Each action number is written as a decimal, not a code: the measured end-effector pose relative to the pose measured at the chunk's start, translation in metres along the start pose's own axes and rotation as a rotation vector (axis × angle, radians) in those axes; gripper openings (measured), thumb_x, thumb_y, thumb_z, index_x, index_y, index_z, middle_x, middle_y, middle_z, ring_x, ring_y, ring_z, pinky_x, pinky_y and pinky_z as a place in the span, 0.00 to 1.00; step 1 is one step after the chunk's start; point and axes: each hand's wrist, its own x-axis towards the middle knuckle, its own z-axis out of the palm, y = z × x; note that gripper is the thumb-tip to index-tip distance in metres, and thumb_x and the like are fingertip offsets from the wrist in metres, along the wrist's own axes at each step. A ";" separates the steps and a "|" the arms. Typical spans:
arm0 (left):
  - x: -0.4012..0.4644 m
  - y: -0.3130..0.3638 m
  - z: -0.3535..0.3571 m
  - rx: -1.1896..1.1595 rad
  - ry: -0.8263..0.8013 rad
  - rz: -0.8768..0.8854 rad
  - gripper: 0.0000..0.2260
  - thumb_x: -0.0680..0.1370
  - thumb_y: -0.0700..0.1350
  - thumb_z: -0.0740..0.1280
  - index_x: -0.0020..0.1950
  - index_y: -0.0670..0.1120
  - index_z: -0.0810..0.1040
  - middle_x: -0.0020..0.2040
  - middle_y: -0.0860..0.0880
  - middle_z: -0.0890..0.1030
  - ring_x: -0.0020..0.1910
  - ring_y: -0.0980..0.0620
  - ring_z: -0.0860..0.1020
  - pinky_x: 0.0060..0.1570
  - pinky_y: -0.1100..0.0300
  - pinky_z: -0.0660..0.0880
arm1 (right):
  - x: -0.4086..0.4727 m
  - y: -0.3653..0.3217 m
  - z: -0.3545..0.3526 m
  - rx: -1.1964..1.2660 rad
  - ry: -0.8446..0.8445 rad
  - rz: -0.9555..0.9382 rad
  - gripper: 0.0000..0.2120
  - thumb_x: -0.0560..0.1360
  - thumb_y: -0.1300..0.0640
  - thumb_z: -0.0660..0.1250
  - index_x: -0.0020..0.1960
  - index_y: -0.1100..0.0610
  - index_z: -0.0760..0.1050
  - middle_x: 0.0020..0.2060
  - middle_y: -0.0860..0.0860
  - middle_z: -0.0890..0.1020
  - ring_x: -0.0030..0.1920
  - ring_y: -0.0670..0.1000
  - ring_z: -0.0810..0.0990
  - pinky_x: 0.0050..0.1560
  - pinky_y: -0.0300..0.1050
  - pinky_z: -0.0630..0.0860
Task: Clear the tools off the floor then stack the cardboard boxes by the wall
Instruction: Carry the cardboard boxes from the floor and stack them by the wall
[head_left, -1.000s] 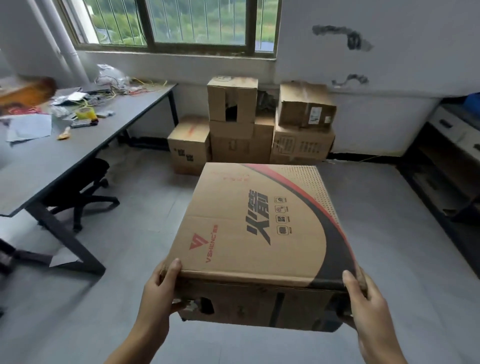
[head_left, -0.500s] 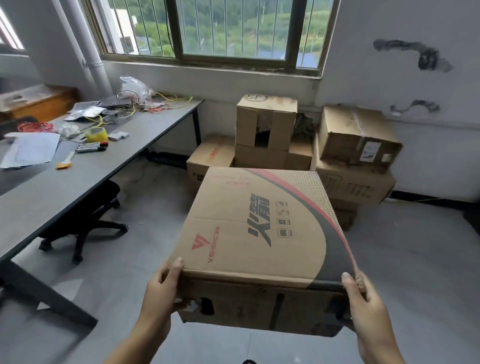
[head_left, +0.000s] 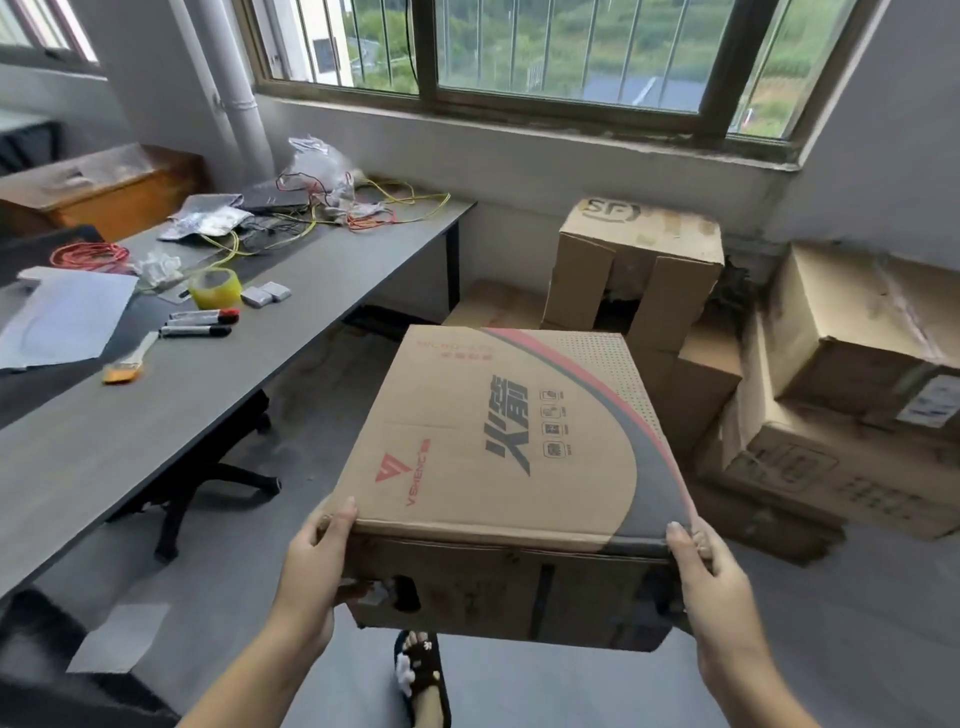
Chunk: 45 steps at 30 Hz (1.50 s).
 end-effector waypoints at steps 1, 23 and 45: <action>0.026 0.006 0.004 0.000 -0.008 -0.003 0.08 0.81 0.47 0.60 0.56 0.48 0.77 0.46 0.47 0.79 0.41 0.50 0.76 0.34 0.51 0.77 | 0.018 -0.004 0.019 0.003 -0.004 -0.006 0.08 0.77 0.49 0.63 0.55 0.46 0.77 0.49 0.48 0.81 0.52 0.52 0.79 0.57 0.59 0.76; 0.504 0.086 0.149 0.082 -0.004 -0.176 0.07 0.80 0.47 0.62 0.56 0.52 0.76 0.55 0.46 0.80 0.54 0.41 0.78 0.51 0.40 0.76 | 0.399 -0.076 0.317 -0.050 -0.014 0.154 0.11 0.78 0.50 0.62 0.60 0.45 0.75 0.53 0.45 0.80 0.54 0.50 0.77 0.58 0.52 0.73; 0.825 0.008 0.318 0.173 -0.035 -0.518 0.21 0.81 0.52 0.58 0.72 0.50 0.59 0.64 0.48 0.71 0.62 0.46 0.71 0.59 0.39 0.70 | 0.644 0.018 0.481 0.098 0.471 0.568 0.18 0.78 0.57 0.63 0.67 0.50 0.68 0.62 0.50 0.76 0.57 0.50 0.74 0.63 0.52 0.70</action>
